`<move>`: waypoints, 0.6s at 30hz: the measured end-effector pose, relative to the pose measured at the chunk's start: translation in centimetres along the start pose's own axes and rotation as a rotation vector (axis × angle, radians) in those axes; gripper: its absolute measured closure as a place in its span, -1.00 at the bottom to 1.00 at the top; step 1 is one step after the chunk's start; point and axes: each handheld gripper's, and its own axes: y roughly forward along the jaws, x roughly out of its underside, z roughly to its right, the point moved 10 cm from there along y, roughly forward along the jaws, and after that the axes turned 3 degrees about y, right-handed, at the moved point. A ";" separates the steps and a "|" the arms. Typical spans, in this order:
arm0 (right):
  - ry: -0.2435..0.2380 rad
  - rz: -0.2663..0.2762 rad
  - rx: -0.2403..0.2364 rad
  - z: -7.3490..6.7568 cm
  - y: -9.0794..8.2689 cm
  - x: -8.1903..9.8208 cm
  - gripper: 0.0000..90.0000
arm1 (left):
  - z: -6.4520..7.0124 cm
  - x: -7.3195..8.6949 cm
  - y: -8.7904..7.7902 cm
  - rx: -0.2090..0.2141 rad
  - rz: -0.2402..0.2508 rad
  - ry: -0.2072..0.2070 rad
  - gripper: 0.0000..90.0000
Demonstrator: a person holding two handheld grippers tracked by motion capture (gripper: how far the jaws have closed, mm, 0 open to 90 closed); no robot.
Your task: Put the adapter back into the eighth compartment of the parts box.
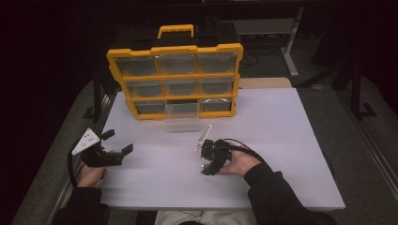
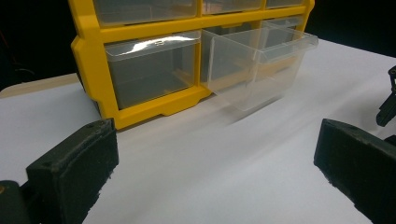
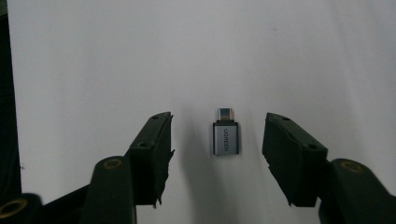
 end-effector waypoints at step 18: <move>-0.041 -0.040 0.036 0.3 0.7 0.1 0.57 | 0.0 0.0 0.0 0.000 0.001 0.000 -1.00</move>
